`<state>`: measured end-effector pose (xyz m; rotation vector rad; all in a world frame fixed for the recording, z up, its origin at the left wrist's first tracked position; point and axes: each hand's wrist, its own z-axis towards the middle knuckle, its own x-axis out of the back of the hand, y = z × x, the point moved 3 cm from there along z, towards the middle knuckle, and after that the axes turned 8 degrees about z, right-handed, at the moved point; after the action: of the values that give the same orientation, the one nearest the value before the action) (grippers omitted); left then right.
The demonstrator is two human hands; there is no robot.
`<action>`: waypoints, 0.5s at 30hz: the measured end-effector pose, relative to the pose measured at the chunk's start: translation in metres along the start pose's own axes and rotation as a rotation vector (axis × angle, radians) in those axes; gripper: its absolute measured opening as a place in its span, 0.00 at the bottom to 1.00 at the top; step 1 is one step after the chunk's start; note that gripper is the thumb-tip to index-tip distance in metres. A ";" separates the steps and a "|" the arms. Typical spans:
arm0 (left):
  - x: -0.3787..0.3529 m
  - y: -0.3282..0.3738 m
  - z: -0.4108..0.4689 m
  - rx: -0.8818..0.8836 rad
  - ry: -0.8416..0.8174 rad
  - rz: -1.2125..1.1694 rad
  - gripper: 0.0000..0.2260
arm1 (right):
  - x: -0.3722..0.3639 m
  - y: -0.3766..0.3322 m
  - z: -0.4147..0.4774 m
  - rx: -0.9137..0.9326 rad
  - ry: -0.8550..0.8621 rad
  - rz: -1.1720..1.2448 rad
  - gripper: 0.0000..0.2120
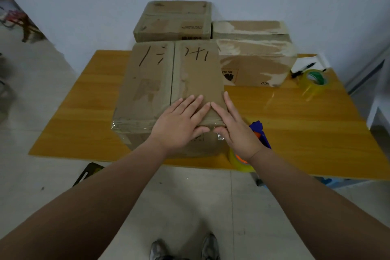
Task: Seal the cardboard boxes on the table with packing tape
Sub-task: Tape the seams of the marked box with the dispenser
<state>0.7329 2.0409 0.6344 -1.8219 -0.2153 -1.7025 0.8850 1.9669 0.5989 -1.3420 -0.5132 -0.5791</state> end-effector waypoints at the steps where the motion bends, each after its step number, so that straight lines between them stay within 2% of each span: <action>1: 0.001 0.000 0.000 -0.001 -0.023 0.013 0.31 | 0.002 0.000 0.000 -0.014 -0.038 -0.027 0.32; 3: 0.006 0.002 0.003 0.016 -0.049 0.043 0.32 | 0.007 0.000 -0.002 -0.046 -0.098 -0.004 0.33; 4: 0.009 0.005 0.006 0.031 -0.048 0.064 0.33 | 0.008 -0.003 -0.001 -0.070 -0.084 0.093 0.32; 7: 0.014 0.017 0.019 0.040 -0.003 0.083 0.32 | -0.001 -0.011 0.010 -0.309 0.178 0.591 0.31; 8: 0.012 0.021 0.021 0.030 0.018 0.078 0.31 | -0.007 -0.013 0.015 -0.394 0.273 0.663 0.29; 11: 0.004 0.018 0.021 -0.001 0.038 0.055 0.31 | -0.018 -0.019 0.021 -0.440 0.400 0.602 0.24; 15: -0.010 -0.003 0.005 -0.045 0.000 0.101 0.34 | -0.019 -0.006 0.020 -0.460 0.402 0.438 0.24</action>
<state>0.7337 2.0491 0.6260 -1.8340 -0.0841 -1.6500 0.8662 1.9881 0.5940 -1.6546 0.2588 -0.5982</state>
